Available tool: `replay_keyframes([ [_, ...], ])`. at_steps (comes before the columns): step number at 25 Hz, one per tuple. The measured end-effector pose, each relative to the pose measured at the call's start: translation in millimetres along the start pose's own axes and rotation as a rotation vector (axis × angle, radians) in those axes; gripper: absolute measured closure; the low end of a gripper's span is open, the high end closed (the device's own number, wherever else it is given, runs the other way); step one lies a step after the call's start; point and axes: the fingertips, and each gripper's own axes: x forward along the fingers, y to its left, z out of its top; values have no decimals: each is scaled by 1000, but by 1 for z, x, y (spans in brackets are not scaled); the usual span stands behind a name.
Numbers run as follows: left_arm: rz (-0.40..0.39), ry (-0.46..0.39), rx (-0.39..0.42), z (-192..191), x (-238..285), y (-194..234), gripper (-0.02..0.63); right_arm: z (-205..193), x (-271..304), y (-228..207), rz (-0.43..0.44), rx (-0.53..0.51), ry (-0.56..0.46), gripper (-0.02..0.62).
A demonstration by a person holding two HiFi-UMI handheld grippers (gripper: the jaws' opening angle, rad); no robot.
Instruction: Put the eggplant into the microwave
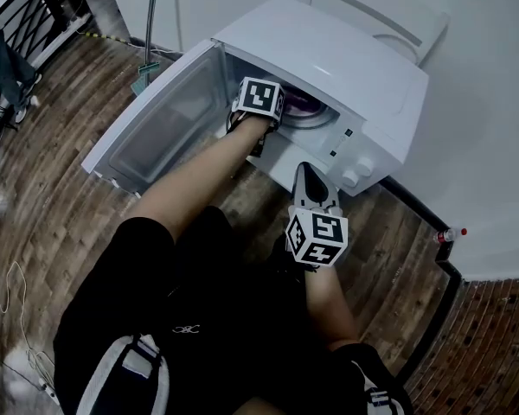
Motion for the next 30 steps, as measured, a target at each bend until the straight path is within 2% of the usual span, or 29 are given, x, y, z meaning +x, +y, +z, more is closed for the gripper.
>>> replay_keyframes([
  [3, 15, -29, -33, 2, 1, 6, 282, -1, -2, 0, -3, 0, 1, 582],
  [5, 19, -40, -22, 4, 1, 8, 282, -2, -3, -1, -7, 1, 3, 583],
  [7, 44, -70, 33, 9, -3, 10, 282, -2, -3, -2, -11, 0, 4, 583],
  [10, 87, -174, 147, 23, -19, 13, 286, 0, -2, -1, -9, -5, -4, 583],
  [11, 97, -206, 172, 25, -27, 13, 330, 1, -1, -1, -8, -6, -8, 583],
  [13, 102, -276, 209, 26, -44, 9, 572, 3, 1, 0, -7, -13, -17, 583],
  [14, 89, -309, 222, 26, -51, 5, 606, 4, 3, 1, -6, -16, -21, 583],
  [19, -15, -422, 203, 11, -85, -10, 606, 14, 14, 9, 5, -24, -48, 583],
  [24, -41, -509, 175, 3, -121, -11, 607, 37, 34, 13, 15, -26, -100, 583],
  [27, -47, -524, 161, 14, -157, -15, 607, 66, 41, 20, 15, -34, -116, 583],
  [30, -60, -521, 146, 44, -208, -25, 607, 118, 40, 35, 18, -40, -108, 583],
])
